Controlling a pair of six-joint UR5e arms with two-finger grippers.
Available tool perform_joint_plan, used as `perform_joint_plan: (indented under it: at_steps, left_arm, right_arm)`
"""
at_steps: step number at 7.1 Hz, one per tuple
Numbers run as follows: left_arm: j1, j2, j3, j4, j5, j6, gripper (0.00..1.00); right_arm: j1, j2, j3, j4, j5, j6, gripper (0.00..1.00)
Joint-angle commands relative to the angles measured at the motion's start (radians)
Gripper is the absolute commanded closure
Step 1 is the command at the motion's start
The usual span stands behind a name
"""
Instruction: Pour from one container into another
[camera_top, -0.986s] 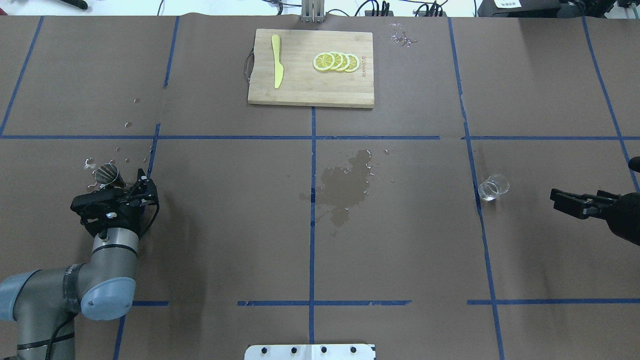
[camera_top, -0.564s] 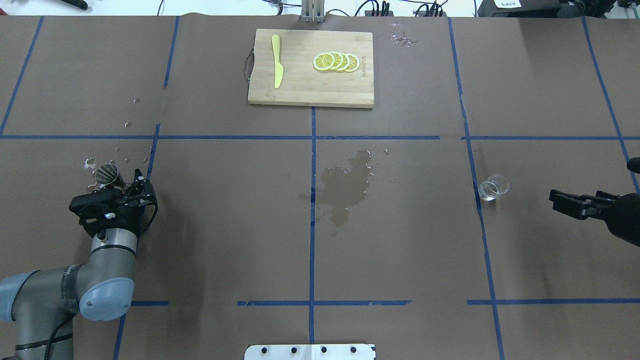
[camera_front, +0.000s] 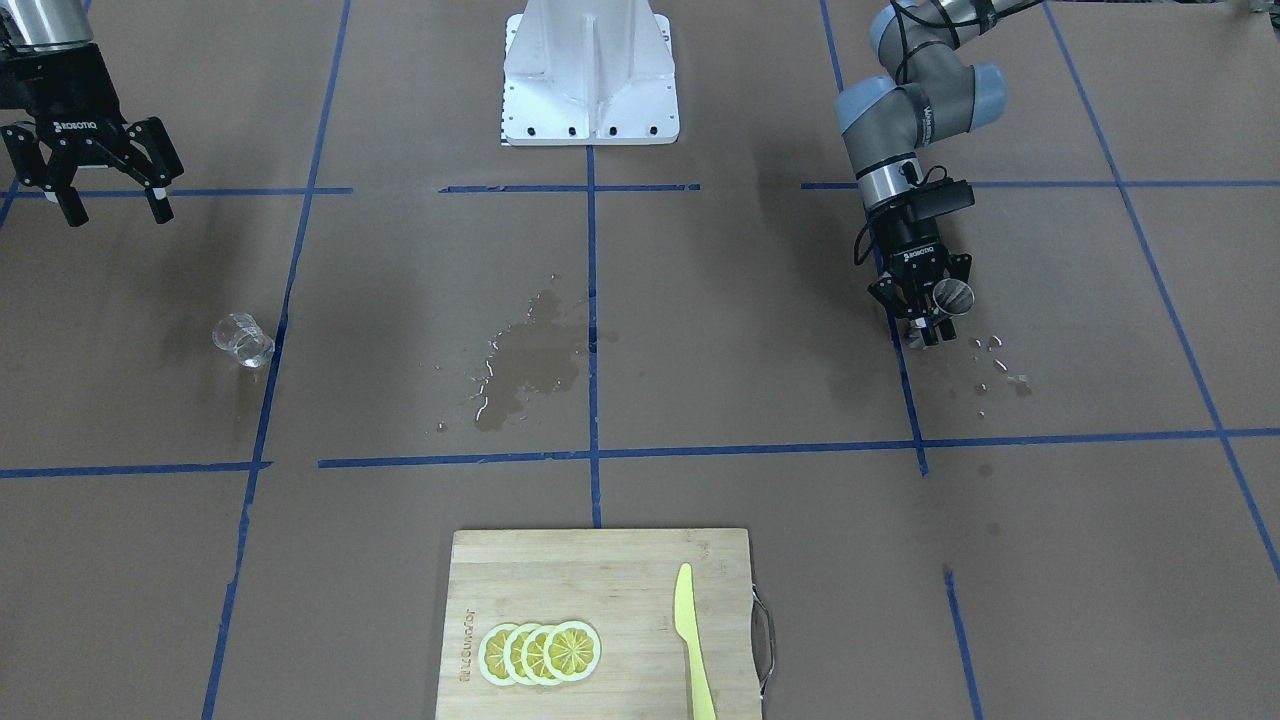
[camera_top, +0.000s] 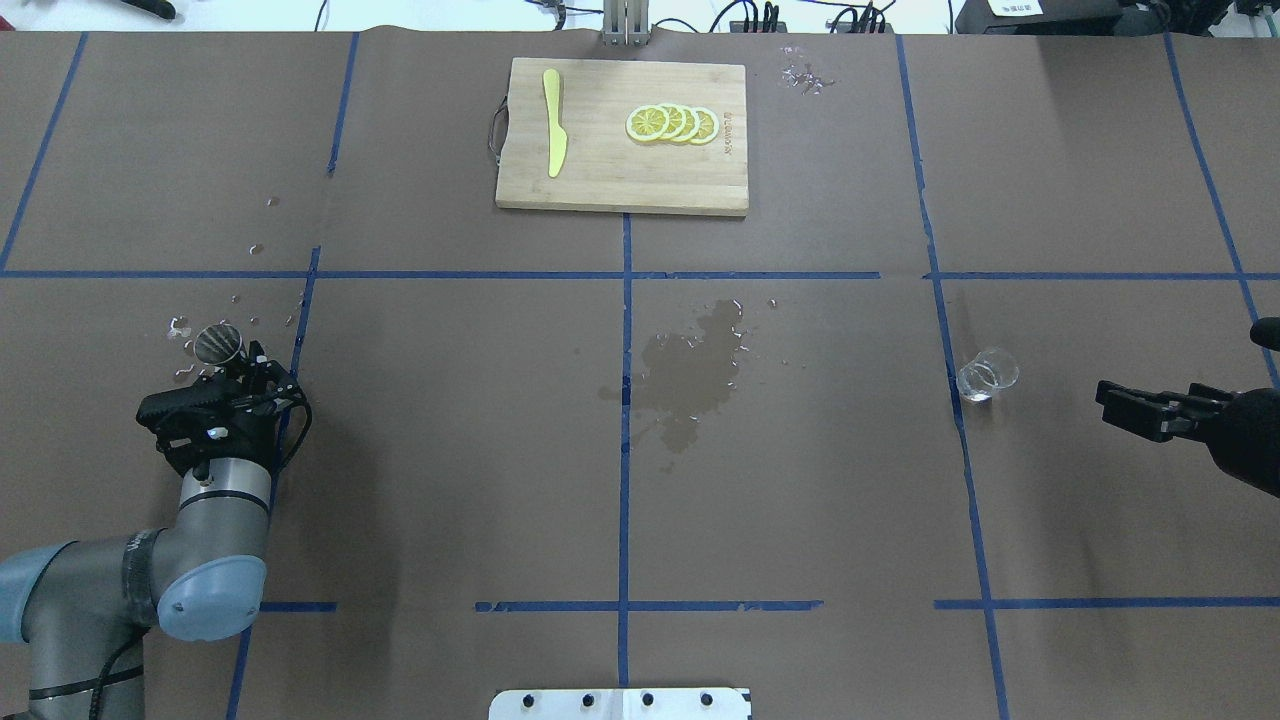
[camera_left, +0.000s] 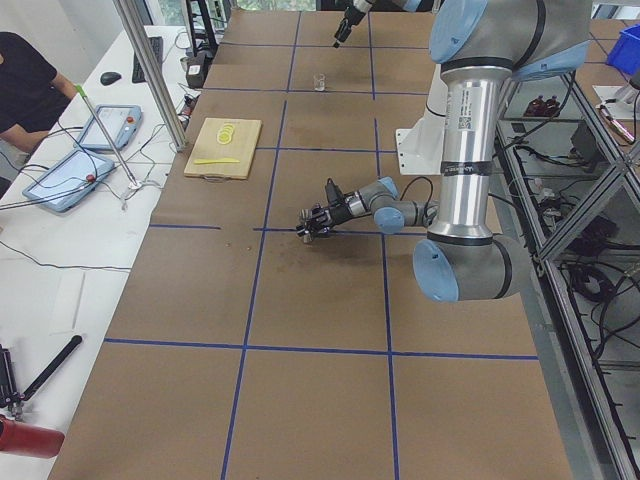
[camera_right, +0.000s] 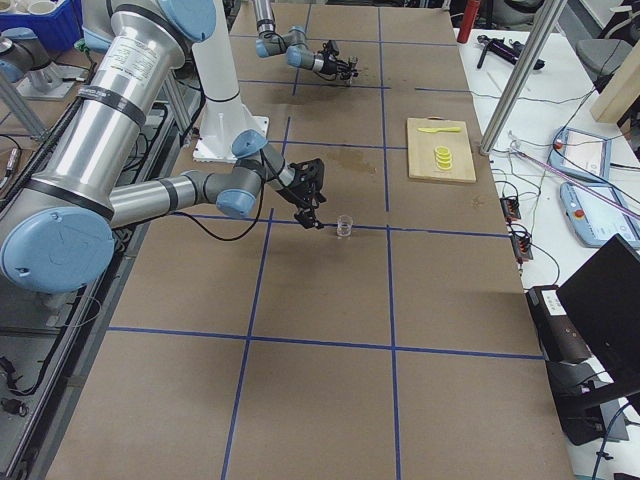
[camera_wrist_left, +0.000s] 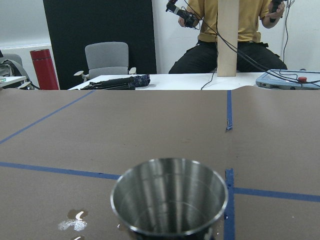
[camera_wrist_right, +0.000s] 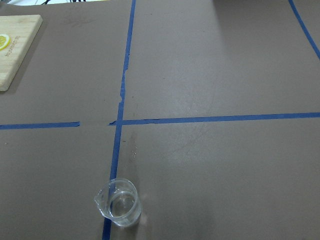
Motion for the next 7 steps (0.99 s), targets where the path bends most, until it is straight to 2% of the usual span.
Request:
perform_joint_plan:
  at_steps: [1, 2, 5, 7]
  left_arm:
    - [-0.004, 0.039, -0.112, -0.001, -0.004, 0.037, 1.00]
    - [-0.006, 0.033, -0.134, -0.021, -0.002, 0.072, 1.00]
    - [-0.018, 0.041, -0.128, -0.321, -0.012, 0.263, 1.00]
    - [-0.036, 0.035, -0.128, -0.407, -0.015, 0.368, 1.00]
  right_arm:
    - [-0.044, 0.001, -0.002, -0.001, -0.057, 0.020, 0.00]
    - [-0.087, 0.001, -0.006, -0.001, -0.121, 0.025, 0.00]
    - [-0.248, 0.013, -0.084, 0.005, -0.408, 0.083, 0.00]
    - [-0.287, 0.105, -0.141, 0.009, -0.555, 0.129, 0.03]
